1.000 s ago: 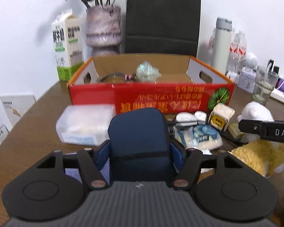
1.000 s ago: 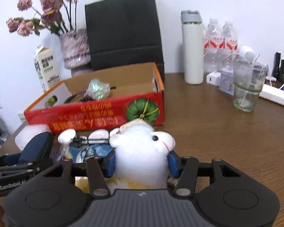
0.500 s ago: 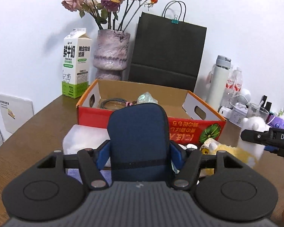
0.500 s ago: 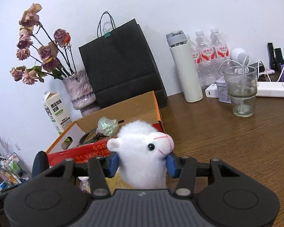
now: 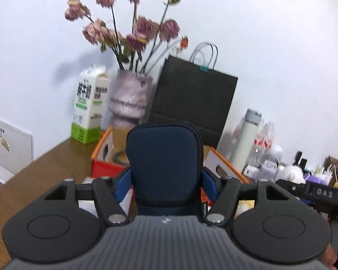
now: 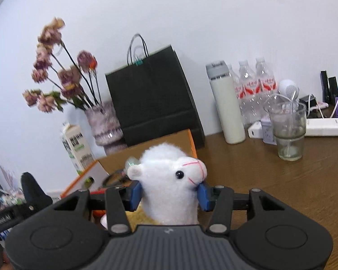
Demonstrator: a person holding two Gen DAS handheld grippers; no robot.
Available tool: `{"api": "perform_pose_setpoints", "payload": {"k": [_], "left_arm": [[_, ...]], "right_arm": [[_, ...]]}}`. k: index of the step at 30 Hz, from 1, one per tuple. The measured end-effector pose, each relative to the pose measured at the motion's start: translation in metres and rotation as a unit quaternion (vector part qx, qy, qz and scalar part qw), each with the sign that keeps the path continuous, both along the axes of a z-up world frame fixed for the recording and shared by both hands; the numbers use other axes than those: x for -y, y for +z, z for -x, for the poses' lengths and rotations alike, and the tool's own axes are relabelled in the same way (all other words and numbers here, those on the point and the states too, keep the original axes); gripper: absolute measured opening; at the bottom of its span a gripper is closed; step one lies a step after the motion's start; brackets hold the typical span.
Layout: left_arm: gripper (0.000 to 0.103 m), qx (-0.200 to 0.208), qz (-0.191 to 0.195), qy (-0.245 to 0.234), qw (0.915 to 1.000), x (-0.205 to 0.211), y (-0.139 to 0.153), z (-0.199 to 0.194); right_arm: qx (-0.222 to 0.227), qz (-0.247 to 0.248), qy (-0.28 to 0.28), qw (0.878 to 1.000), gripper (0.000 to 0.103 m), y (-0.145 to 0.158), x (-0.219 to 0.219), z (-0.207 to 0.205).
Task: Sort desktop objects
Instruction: 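Carry the pouch and sheep over the box and release both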
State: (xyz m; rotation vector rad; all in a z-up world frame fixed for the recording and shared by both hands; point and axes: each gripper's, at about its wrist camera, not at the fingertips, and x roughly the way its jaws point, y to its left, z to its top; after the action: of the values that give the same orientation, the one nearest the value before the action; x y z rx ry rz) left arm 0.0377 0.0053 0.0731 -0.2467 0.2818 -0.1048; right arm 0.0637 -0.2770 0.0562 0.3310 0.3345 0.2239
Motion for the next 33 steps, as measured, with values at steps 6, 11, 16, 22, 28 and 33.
{"api": "perform_pose_setpoints", "payload": {"k": [6,11,16,22,28,33], "left_arm": [[0.066,0.004,-0.031,-0.007,0.9995,-0.009,0.044,-0.01],[0.066,0.013,-0.073,0.004,0.9973,-0.01,0.09,-0.055],[0.065,-0.068,-0.077,-0.001,0.9947,-0.011,0.121,-0.139],[0.064,-0.189,-0.148,-0.002,0.9709,-0.002,0.081,-0.206],[0.064,-0.255,-0.178,-0.029,0.95,-0.006,0.053,-0.233],[0.064,-0.333,-0.19,-0.025,0.9233,0.006,0.009,-0.282]], "right_arm": [[-0.002,0.023,-0.016,1.0,0.048,0.034,0.003,-0.005],[0.013,0.042,-0.005,0.999,0.048,0.085,0.01,-0.035],[0.002,0.145,0.029,0.989,0.048,0.124,-0.026,-0.106],[-0.079,0.222,0.069,0.969,0.047,0.106,-0.067,-0.19],[-0.154,0.244,0.125,0.949,0.047,0.07,-0.073,-0.225],[-0.232,0.286,0.139,0.919,0.047,0.028,-0.095,-0.266]]}}
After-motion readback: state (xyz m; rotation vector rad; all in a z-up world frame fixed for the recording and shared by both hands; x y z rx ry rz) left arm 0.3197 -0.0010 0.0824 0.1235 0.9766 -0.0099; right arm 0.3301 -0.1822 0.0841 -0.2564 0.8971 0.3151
